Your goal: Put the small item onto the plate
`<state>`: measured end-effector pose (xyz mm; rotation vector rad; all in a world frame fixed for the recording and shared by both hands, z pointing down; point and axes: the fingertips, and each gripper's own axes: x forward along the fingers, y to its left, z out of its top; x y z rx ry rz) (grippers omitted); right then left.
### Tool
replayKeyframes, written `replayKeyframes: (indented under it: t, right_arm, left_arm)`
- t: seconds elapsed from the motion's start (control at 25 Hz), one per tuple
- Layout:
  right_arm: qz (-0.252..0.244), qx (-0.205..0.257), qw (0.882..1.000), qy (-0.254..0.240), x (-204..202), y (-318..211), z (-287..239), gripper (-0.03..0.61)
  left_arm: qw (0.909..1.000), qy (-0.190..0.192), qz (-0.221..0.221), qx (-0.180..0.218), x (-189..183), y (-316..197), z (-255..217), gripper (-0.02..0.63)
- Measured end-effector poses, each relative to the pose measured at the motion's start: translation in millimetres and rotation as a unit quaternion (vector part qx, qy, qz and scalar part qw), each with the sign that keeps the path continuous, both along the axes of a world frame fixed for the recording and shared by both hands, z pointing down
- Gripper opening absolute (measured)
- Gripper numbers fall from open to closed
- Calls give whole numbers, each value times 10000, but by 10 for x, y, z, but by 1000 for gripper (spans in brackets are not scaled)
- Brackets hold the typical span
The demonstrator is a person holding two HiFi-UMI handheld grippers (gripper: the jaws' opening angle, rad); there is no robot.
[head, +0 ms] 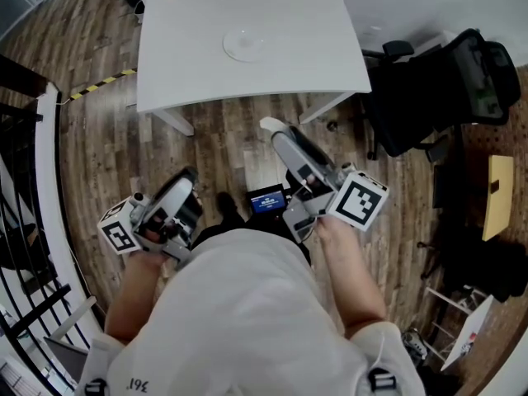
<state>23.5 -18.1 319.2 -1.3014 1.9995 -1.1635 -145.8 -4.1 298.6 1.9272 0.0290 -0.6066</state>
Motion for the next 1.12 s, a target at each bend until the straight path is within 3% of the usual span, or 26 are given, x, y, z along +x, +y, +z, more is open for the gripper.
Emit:
replayKeyframes:
  t: [0.28,0.84,1.12]
  right_arm:
    - [6,-137,9998,151,430,-388,108,313]
    - [-872,-286,9955,245,1329,-1912,309,313]
    - [-1197,-448,9914,289,1561,-2289,547,313]
  left_arm:
    - [9999,-80,66,-60,420,-371,87,117]
    - [9971,-269,-702,-101,1426,-1658,94,117]
    - [9935,-466,-1017,-216,1711,-1972,230,117]
